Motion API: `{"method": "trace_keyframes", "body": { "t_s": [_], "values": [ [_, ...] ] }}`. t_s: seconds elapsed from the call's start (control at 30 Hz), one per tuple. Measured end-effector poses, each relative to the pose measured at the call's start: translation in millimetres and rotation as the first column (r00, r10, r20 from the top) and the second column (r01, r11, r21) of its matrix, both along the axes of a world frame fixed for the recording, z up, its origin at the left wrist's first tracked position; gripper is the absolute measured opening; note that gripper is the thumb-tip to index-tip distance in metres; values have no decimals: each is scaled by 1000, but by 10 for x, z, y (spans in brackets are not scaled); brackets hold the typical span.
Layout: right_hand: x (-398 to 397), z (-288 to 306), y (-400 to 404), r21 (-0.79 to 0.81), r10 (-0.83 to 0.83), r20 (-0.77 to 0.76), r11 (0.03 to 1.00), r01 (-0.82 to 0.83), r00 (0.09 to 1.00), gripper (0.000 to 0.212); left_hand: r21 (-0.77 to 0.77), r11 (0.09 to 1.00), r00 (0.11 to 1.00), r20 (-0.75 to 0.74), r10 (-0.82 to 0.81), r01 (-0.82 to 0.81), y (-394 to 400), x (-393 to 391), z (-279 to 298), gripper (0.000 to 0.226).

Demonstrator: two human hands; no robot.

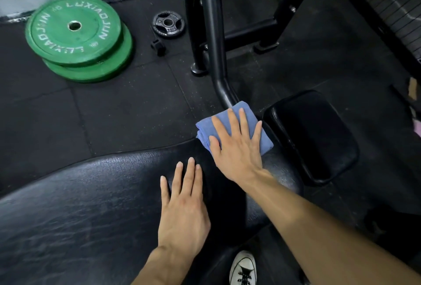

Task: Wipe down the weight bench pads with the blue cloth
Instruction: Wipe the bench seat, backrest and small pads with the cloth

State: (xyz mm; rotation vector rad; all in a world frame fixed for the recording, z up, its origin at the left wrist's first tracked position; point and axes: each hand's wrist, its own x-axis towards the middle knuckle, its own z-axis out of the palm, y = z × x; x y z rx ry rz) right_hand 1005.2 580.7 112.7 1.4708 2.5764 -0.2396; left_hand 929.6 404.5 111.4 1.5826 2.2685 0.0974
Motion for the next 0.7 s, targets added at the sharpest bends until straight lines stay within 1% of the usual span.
{"method": "trace_keyframes", "body": {
  "t_s": [0.1, 0.23, 0.43, 0.57, 0.7],
  "values": [
    [223, -17, -130, 27, -4, 13, 1000, 4, 1000, 68, -8, 1000, 1000, -11, -6, 6, -8, -10, 19, 70],
    [675, -18, -357, 31, -92, 40, 995, 91, 995, 68, -14, 1000, 1000, -11, -14, 14, -12, -8, 33, 69],
    [1411, 50, -958, 30, -142, 100, 990, 139, 985, 67, -1, 1000, 1000, -15, -24, 24, -12, 2, 26, 68],
    [1395, 49, -944, 5, -174, 95, 985, 175, 980, 66, 3, 1000, 1000, -20, -21, 21, -2, 6, 25, 73],
    [1086, 45, -522, -18, -172, 40, 985, 172, 984, 66, -11, 1000, 1000, -18, -5, 5, -5, -1, 26, 67]
  ]
}}
